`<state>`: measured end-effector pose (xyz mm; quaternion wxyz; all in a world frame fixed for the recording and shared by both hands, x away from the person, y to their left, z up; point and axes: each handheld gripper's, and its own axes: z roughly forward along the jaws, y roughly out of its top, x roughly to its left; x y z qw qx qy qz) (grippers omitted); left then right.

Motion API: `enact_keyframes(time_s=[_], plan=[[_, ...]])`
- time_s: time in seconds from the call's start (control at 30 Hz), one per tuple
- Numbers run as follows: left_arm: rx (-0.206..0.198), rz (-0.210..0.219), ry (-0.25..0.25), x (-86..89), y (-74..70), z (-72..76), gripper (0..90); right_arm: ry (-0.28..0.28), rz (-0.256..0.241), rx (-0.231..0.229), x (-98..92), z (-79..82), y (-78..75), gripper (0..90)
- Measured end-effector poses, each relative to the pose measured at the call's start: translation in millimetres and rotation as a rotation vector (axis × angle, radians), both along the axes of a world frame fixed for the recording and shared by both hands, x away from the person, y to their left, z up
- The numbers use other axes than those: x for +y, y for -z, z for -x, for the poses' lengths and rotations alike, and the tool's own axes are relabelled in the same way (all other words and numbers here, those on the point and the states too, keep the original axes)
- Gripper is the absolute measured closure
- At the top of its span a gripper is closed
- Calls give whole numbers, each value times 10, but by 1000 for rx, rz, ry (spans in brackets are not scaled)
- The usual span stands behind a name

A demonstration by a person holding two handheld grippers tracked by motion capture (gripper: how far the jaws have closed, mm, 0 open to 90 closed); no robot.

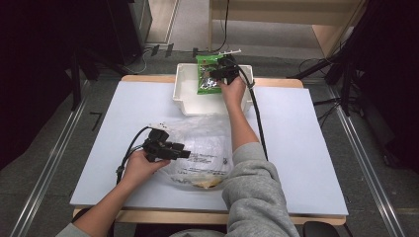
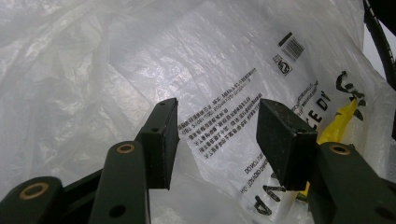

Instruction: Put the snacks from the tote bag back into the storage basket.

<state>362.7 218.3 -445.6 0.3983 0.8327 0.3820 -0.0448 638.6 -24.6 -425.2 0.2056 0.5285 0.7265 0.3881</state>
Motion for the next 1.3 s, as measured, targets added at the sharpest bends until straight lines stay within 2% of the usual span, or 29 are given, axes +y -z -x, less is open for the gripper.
enact_keyframes(time_s=[0.13,0.3,0.5,0.67,1.3], plan=[[1,0,-1,1,0,-1,495,9,-14,11,-9,-5,10,334],[0,0,-1,1,0,-1,495,9,0,19,-10,4,18,334],[0,3,-5,3,0,-4,494,11,-14,14,-13,39,8,335],[-2,3,-7,4,0,-6,490,9,-32,14,-33,78,-29,335],[-7,-4,-9,-5,-2,-16,481,-9,-44,10,-176,259,-164,345]])
